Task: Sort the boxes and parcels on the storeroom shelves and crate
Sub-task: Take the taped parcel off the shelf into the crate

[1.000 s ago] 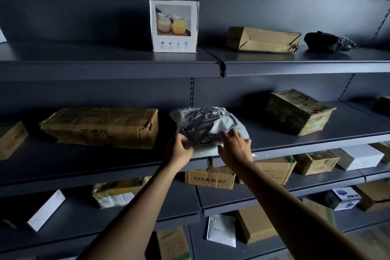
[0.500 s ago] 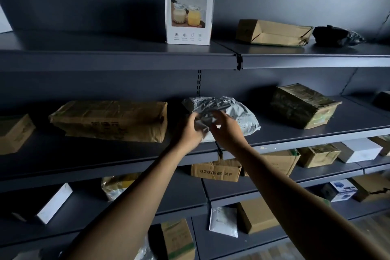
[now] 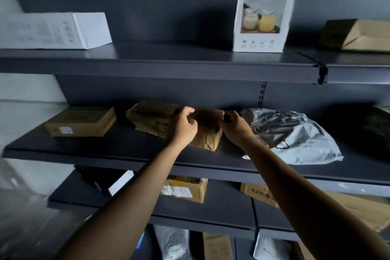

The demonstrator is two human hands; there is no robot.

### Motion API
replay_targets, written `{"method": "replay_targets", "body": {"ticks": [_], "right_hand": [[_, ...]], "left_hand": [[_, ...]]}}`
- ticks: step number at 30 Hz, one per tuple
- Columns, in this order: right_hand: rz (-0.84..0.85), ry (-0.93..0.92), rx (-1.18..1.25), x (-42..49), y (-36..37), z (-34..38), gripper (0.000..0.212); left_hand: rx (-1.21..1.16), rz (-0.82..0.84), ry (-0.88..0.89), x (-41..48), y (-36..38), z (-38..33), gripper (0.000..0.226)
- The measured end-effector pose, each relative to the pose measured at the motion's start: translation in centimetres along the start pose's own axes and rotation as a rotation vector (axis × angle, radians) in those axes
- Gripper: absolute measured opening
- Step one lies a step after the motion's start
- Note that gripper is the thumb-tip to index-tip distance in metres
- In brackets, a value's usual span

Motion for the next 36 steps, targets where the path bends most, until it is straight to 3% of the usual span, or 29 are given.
{"method": "replay_targets", "body": {"ticks": [11, 15, 19, 23, 27, 31, 33, 36], "right_hand": [[0.065, 0.108, 0.264, 2.3, 3.6, -2.0, 0.092], [0.135, 0.176, 0.15, 1.3, 4.1, -0.9, 0.086], [0.103, 0.236, 0.252, -0.1, 4.9, 0.4, 0.043], [0.089, 0.321, 0.301, -2.2, 5.5, 1.8, 0.044], [0.0, 0.345, 0.313, -4.7, 5.4, 3.5, 0.034], [-0.031, 0.349, 0.348, -6.9, 5.7, 5.2, 0.032], [-0.031, 0.463, 0.378, -8.4, 6.3, 5.5, 0.027], [-0.052, 0.566, 0.426, -10.6, 6.9, 5.2, 0.02]], "left_hand": [[-0.011, -0.053, -0.25, 0.5, -2.1, 5.1, 0.032], [-0.241, 0.016, -0.507, 0.1, -2.8, 8.5, 0.041], [-0.338, 0.21, -0.62, -1.0, -1.9, 10.3, 0.062], [-0.461, 0.317, -0.656, -1.3, -2.3, 11.6, 0.079], [-0.66, 0.431, -0.714, -1.9, -3.3, 12.5, 0.051], [-0.748, 0.391, -0.615, -2.0, -5.0, 13.9, 0.04], [-0.805, 0.451, -0.578, -2.5, -5.3, 13.9, 0.049], [-0.752, 0.526, -0.589, -3.7, -5.6, 13.9, 0.085]]}}
Point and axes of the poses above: each hand's wrist, its own x-axis towards the middle knuckle, its own y-axis out of the palm, z = x × y, the point moved 8 cm from there along x, towards the middle knuckle, and after that the axes turned 14 degrees about -y, right-handed, at the moved point
